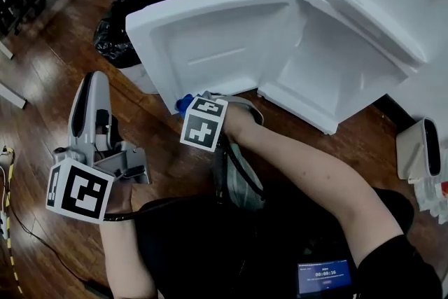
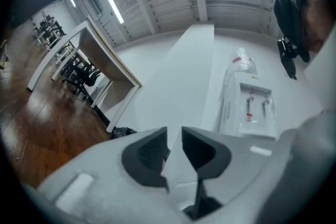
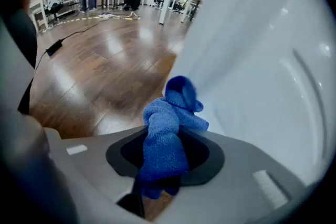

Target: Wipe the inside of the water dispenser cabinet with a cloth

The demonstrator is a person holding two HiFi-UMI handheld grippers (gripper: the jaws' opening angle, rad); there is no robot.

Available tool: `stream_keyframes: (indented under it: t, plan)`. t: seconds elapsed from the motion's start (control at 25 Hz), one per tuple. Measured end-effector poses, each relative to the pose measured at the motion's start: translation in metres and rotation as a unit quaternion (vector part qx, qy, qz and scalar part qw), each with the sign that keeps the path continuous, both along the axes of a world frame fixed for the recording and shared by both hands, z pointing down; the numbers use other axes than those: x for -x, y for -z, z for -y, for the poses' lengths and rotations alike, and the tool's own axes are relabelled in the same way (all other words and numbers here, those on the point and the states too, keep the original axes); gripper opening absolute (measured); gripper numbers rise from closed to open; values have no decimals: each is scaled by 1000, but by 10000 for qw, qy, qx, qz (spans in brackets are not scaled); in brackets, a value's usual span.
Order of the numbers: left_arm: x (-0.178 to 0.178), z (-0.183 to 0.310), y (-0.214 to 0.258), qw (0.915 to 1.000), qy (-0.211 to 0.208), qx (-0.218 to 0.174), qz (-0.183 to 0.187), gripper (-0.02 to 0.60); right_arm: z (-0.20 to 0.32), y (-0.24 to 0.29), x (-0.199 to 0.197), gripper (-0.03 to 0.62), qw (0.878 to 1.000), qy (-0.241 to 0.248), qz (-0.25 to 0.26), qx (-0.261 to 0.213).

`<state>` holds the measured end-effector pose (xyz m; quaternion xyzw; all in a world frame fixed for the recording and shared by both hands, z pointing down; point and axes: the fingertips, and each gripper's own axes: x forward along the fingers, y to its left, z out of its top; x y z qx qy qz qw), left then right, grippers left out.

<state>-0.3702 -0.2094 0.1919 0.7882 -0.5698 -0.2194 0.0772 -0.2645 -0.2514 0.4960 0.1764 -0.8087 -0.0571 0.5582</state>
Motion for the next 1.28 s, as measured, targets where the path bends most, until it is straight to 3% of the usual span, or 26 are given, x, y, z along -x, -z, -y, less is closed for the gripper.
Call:
stream_keyframes:
  t: [0.12,0.24,0.4,0.48,0.6,0.72,0.8,0.92,1.0,1.12,1.28]
  plan:
    - [-3,3,-4,9999,-42,95,82,83,29,-2,-51,144,9979,-623,71,-181]
    - [-4,3,-9,9996,-43,176,195,81,40,-7,-101,144,9937,-928,-34,-620]
    - [-17,9,-24,9963,-144,490,691,81,51,-3,-168,144,9816,-1612,13,-1024]
    - [-34,12,-36,9893,-316,767,1203,81,51,14,-194,144,9726,-2006,325,-1126]
    - [-69,7,-52,9722,-795,985,1969,81,43,59,-213,144,9597,-2292,884,-1368]
    - [-107,-4,-66,9534,-1448,1063,2423,81,37,122,-229,143,9409,-2546,1294,-1822]
    - [-132,-13,-66,9441,-1816,1100,2522,83,39,172,-241,143,9226,-2721,1576,-2235]
    - [-160,-21,-62,9351,-2176,1130,2558,83,42,246,-246,143,8851,-2883,2178,-2933]
    - [-175,-26,-65,9269,-2319,1202,2694,83,41,269,-241,141,8687,-2906,2404,-3213]
    - [-197,-34,-70,9165,-2553,1258,2810,83,36,267,-233,141,8645,-2848,2517,-3288]
    - [-219,-40,-55,9186,-3062,1223,2180,90,6,257,-221,143,8723,-2266,3329,-2773]
